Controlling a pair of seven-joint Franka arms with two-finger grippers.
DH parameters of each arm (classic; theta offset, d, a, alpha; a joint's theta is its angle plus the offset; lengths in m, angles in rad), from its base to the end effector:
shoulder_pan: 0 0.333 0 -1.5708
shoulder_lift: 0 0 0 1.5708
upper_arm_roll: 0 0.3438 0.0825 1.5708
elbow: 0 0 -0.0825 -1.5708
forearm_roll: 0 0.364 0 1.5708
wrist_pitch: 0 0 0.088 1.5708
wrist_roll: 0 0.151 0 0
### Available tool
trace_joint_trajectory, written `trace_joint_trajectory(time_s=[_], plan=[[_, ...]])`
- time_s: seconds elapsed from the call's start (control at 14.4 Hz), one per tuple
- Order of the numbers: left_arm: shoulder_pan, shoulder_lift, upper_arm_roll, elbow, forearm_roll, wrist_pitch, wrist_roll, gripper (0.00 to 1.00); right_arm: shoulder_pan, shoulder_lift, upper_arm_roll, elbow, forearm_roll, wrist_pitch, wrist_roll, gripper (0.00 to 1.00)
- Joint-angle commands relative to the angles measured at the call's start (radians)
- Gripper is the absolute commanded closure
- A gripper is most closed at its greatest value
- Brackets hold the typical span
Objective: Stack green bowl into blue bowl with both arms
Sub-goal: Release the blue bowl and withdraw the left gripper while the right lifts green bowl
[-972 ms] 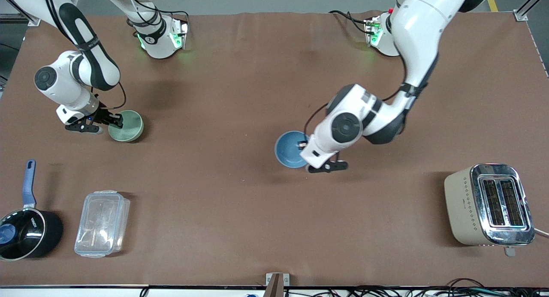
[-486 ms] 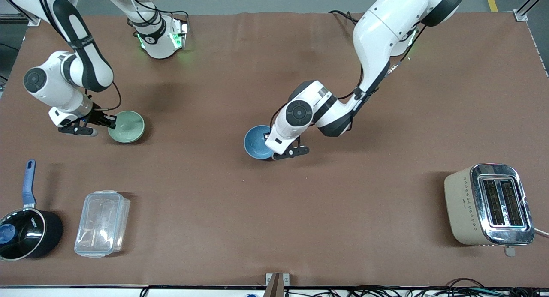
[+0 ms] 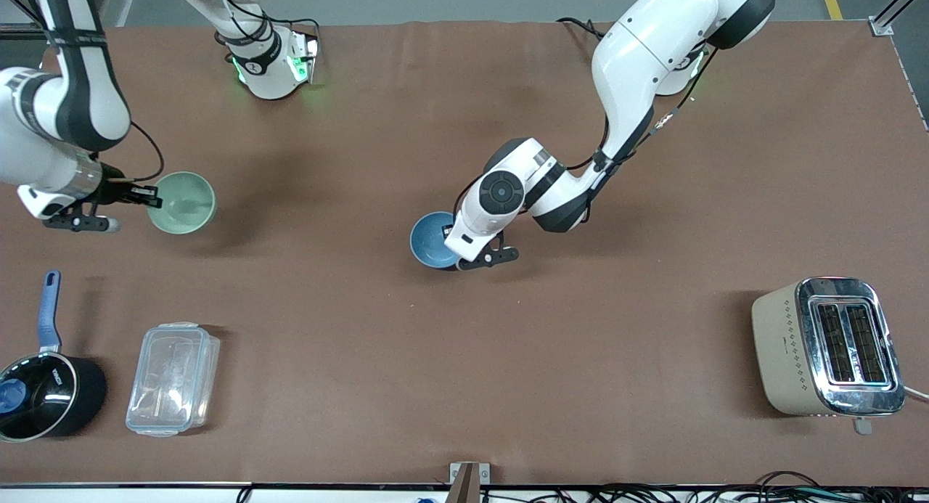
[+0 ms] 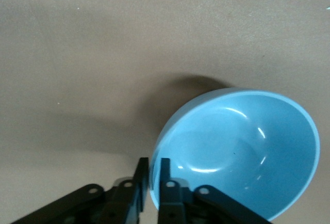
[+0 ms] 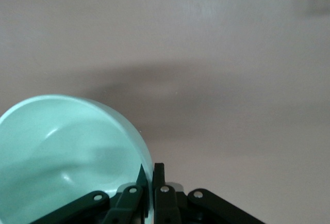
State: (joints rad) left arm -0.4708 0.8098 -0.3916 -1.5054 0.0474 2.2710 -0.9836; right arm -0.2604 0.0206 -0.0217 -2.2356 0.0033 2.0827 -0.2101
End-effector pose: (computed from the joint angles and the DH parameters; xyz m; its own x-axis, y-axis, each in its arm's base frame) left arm 0.5016 -0.5130 0.2023 0.9623 0.1851 -0.1992 0.2143 -0.9672 0.1364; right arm 0.4651 -0.1345 0.3446 0.9833 -0.0696 -0.1684 -0.0770 -0.9963 -0.0381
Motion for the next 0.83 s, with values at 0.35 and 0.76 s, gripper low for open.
trace_joint_trajectory(time_s=[0.35,0.76], plan=[[0.151,-0.217,0.008,0.126,0.253,-0.333,0.081,0.00,0.189,0.007,0.005,0.278,0.010,-0.181,0.108,1.00],[0.405,-0.469,-0.004,0.122,0.253,-0.499,0.479,0.00,0.441,0.033,0.003,0.309,0.119,-0.162,0.397,1.00]])
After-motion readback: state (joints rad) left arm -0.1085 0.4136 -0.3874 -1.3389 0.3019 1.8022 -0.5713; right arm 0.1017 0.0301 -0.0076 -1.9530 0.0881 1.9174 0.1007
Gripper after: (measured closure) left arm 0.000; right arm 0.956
